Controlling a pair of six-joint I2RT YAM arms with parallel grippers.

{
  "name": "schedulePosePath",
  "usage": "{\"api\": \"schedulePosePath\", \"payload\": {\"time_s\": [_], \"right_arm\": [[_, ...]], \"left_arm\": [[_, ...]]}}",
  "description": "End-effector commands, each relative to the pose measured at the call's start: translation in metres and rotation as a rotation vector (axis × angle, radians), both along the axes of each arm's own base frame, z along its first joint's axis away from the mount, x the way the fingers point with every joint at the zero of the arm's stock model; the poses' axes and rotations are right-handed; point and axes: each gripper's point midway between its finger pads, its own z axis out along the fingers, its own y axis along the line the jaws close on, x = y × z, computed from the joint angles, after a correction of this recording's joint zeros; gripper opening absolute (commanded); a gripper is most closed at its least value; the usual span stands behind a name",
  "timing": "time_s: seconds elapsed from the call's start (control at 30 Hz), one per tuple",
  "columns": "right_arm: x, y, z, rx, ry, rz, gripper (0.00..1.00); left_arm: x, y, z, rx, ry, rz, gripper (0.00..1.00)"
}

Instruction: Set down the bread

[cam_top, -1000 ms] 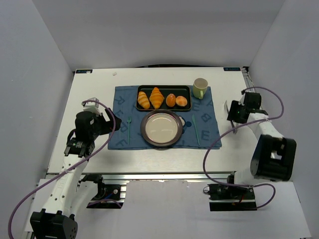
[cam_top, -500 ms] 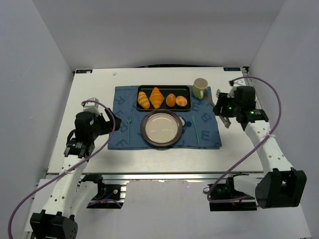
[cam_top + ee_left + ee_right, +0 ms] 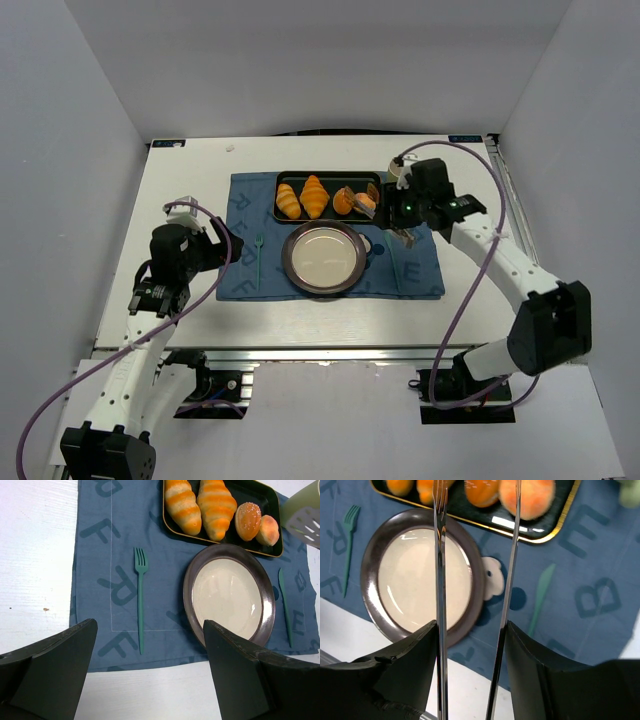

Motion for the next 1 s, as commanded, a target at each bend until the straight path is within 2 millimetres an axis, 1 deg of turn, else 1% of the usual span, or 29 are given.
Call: {"api": "schedulePosePath", "payload": {"time_s": [0.0,0.03,0.1,0.13,0.17,0.3,0.33,0.37,0.4,0.43,0.47,0.5,0.53,0.57,0.6,0.63,0.67,0.7,0.73,0.8,0.83,0.9,0.97], "right_arm": [[0.019,0.029,0.034,0.043,-0.101,0.034,0.59],[0.019,0.035,0.035,0.041,-0.103,0.044,0.59],[0.021,0.050,0.030,0.032,-0.098,0.061,0.59],[0.025,0.057,0.037,0.039,-0.112,0.064,0.59],[0.026,0.065,0.030,0.031,-0.096,0.073,0.59],[0.038,0.085,0.023,0.011,-0.093,0.085,0.59],[0.040,0.089,0.014,-0.001,-0.068,0.091,0.59],[0.043,0.096,0.020,0.006,-0.083,0.097,0.59],[0.046,0.099,0.018,0.002,-0.085,0.088,0.59],[0.050,0.103,0.011,-0.005,-0.077,0.090,0.59],[0.053,0.106,0.012,-0.006,-0.081,0.088,0.59],[0.056,0.107,0.009,-0.014,-0.078,0.081,0.59],[0.058,0.109,0.000,-0.028,-0.062,0.084,0.59],[0.059,0.111,-0.003,-0.031,-0.058,0.086,0.59],[0.066,0.111,-0.001,-0.043,-0.075,0.068,0.59],[0.068,0.112,-0.012,-0.058,-0.056,0.075,0.59],[0.070,0.114,-0.013,-0.063,-0.054,0.081,0.60],[0.073,0.118,-0.011,-0.064,-0.059,0.088,0.60],[0.074,0.118,-0.021,-0.083,-0.033,0.092,0.60],[0.076,0.122,-0.025,-0.094,-0.030,0.104,0.60],[0.077,0.122,-0.033,-0.105,-0.014,0.107,0.60],[0.076,0.124,-0.038,-0.119,-0.006,0.115,0.61],[0.074,0.124,-0.048,-0.142,0.016,0.118,0.61]], "left_arm": [[0.000,-0.001,0.007,-0.006,-0.031,-0.001,0.98],[0.000,0.000,0.006,-0.004,-0.030,0.001,0.98],[0.001,0.000,0.007,-0.005,-0.031,0.001,0.98],[0.000,-0.001,0.006,-0.005,-0.028,0.000,0.98],[0.000,-0.001,0.006,-0.006,-0.028,0.001,0.98],[0.000,-0.001,0.006,-0.006,-0.029,0.001,0.98],[0.000,0.000,0.007,-0.006,-0.032,0.002,0.98],[0.000,0.000,0.007,-0.006,-0.031,0.002,0.98],[0.000,0.000,0.007,-0.005,-0.032,0.002,0.98],[0.000,0.000,0.007,-0.005,-0.032,0.005,0.98],[0.000,0.000,0.007,-0.004,-0.032,0.005,0.98],[0.000,0.000,0.007,-0.005,-0.032,0.005,0.98],[0.000,0.000,0.008,-0.005,-0.035,0.005,0.98],[0.000,0.001,0.007,-0.004,-0.034,0.006,0.98],[0.000,0.001,0.008,-0.004,-0.037,0.008,0.98],[0.000,0.001,0.009,-0.004,-0.040,0.008,0.98],[0.000,0.000,0.008,-0.004,-0.037,0.006,0.98],[0.000,0.000,0.009,-0.005,-0.040,0.006,0.98],[0.000,0.001,0.009,-0.004,-0.040,0.008,0.98],[0.000,0.000,0.009,-0.005,-0.040,0.005,0.98],[0.000,0.000,0.008,-0.006,-0.039,0.005,0.98],[0.000,0.000,0.009,-0.005,-0.040,0.006,0.98],[0.000,0.001,0.008,-0.004,-0.039,0.008,0.98]]}}
